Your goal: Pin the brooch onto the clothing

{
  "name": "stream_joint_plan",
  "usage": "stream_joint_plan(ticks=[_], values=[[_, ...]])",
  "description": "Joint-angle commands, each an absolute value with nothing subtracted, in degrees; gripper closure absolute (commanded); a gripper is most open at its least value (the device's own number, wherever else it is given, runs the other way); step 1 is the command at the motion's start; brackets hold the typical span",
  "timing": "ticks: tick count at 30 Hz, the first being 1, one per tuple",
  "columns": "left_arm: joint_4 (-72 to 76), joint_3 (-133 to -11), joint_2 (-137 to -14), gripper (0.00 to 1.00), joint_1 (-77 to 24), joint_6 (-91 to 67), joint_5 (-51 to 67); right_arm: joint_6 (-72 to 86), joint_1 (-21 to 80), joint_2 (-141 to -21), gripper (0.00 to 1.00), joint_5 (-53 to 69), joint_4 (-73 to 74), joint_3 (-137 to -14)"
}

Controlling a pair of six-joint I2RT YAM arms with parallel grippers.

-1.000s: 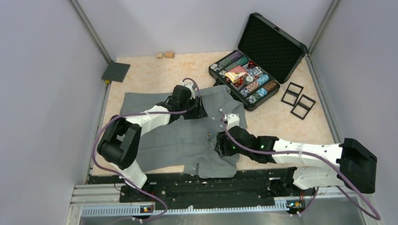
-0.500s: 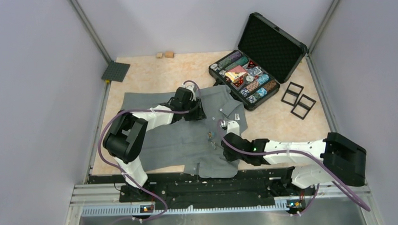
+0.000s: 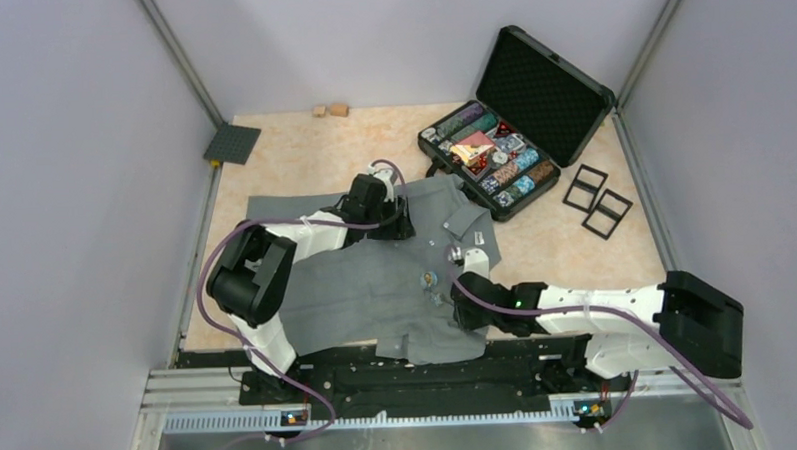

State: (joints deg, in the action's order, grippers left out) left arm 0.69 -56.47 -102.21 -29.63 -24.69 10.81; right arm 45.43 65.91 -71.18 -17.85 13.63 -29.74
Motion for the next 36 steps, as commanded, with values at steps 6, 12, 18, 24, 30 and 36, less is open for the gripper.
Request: stream_joint_plan(ticks=[6,12,18,24,30,36], values=[[-2.7,-57.5,-85.1,0.22,-32.1,-19.4,6.9,41.4,61.3,-63.8,0.37,-24.2,25.5,-37.2],[-3.9,-49.1,-75.3,0.24,-35.7,-19.8,4.0,36.1,47.1,-60.4,0.32,-17.2,20.1,-34.1],[-3.2,-41.1,-71.5,0.31,-41.7,-25.0,2.9,31.5,37.8,-64.0,0.34,-13.6,13.3,-33.0],[0.8,-36.9,-70.5,0.38,-49.5,-28.8,0.9,29.8,34.3,-70.8,0.33,-11.1,9.3,-33.5],[1.8,-34.4,-71.9,0.48,-52.0,-30.1,-1.5,29.3,33.8,-74.4,0.44,-10.4,4.8,-33.0],[3.8,-30.1,-73.3,0.55,-52.6,-31.8,-1.1,28.6,33.3,-78.3,0.55,-11.4,3.5,-33.2]])
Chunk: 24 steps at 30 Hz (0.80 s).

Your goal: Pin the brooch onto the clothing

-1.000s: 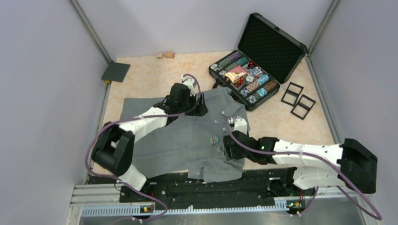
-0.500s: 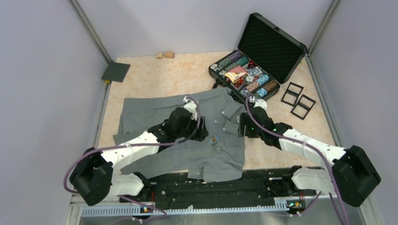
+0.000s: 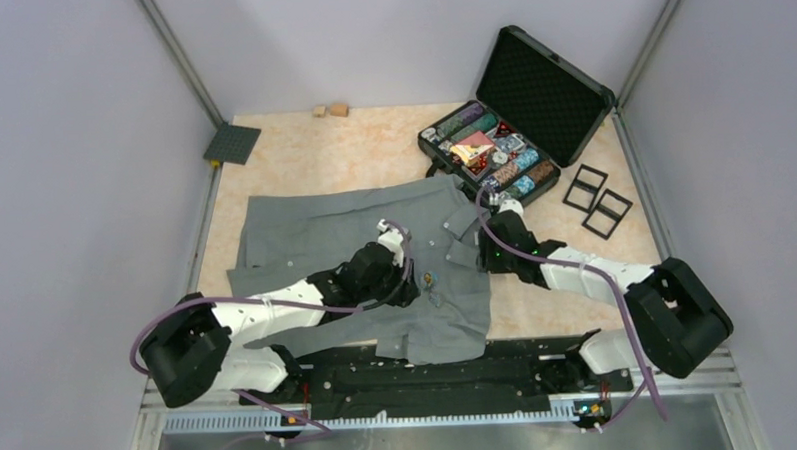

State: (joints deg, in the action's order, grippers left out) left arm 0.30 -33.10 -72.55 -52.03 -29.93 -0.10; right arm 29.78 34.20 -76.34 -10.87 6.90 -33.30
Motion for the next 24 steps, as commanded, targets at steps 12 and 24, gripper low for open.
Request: stream_joint_plan(ticks=[12,24], values=[[1.6,-22.1,-72.5,0.65,-52.6,-35.4,-2.9,28.5,31.4,-83.7,0.81,-17.3,6.2,-35.4],[-0.4,-18.9,-65.6,0.64,-52.6,-37.3,3.0,26.9,30.6,-85.2,0.81,-16.7,6.2,-37.5]])
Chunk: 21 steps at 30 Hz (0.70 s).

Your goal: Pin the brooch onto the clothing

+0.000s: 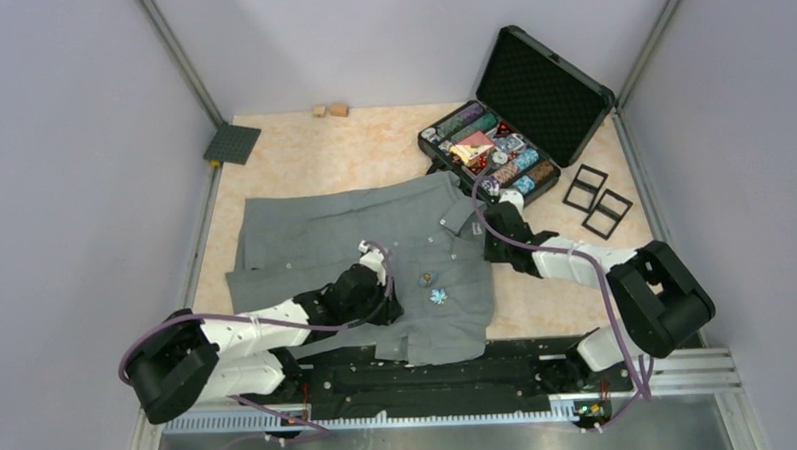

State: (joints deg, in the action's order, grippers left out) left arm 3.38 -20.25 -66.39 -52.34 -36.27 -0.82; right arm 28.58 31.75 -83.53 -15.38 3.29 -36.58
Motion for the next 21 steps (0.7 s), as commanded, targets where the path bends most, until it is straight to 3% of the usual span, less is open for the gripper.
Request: stream_joint_plan(ticks=[1,2,4,7,9,14,21], values=[[-0.5,-19.3,-65.3,0.62,-52.6,-37.2,3.1,26.6,30.6,-85.1,0.81,-16.4,6.3,-37.7],[-0.8,-20.0,-65.0,0.58,-52.6,-36.9,3.0,26.1,30.6,-84.7,0.8,-15.7,6.4,-38.0],[-1.8,-21.9,-64.3,0.33,-52.6,-36.1,2.8,24.4,30.6,-83.3,0.75,-12.9,7.0,-38.9],[-4.5,-25.5,-64.0,0.21,-52.6,-34.6,0.7,22.3,30.6,-80.0,0.53,-9.0,8.9,-40.5],[-6.8,-28.5,-63.8,0.17,-52.6,-33.0,-1.7,20.6,30.6,-77.4,0.38,-7.2,11.0,-41.8],[-10.5,-35.0,-62.9,0.12,-51.0,-28.9,-3.5,18.3,30.5,-69.8,0.19,-7.8,15.5,-43.5],[-16.6,-41.3,-61.5,0.11,-36.7,-28.4,0.5,17.9,23.3,-61.3,0.11,-7.8,22.8,-44.4]])
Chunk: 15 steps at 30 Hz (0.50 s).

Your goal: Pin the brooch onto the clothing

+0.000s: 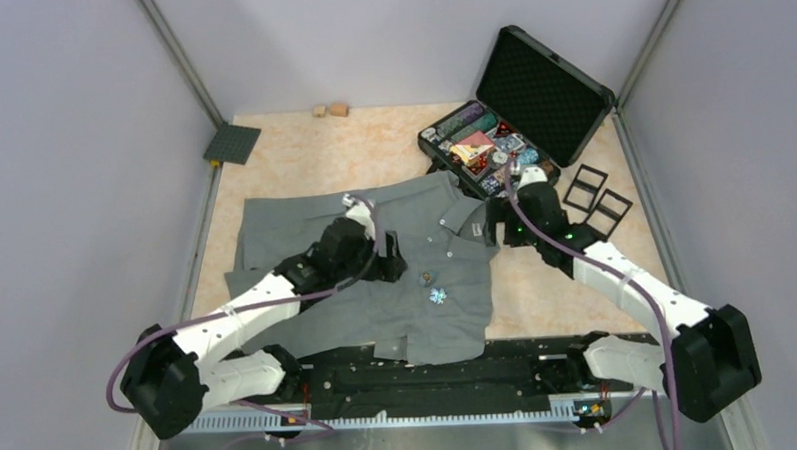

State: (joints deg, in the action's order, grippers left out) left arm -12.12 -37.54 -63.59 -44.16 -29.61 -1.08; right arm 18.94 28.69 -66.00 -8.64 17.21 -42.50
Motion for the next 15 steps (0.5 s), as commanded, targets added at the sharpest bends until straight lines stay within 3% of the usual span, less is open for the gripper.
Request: stream_joint_plan(ticks=[1,8,15], values=[[-18.0,-42.3,-61.0,0.11,-33.5,-28.7,2.1,18.0,21.3,-59.7,0.1,-6.9,23.6,-44.3],[-27.6,-49.3,-53.6,0.09,-15.2,-25.8,4.2,17.4,9.5,-48.1,0.06,-6.7,31.0,-47.4],[-27.7,-55.7,-43.4,0.09,-11.9,-16.6,-12.7,14.0,9.2,-35.3,0.05,-10.0,25.3,-47.4]])
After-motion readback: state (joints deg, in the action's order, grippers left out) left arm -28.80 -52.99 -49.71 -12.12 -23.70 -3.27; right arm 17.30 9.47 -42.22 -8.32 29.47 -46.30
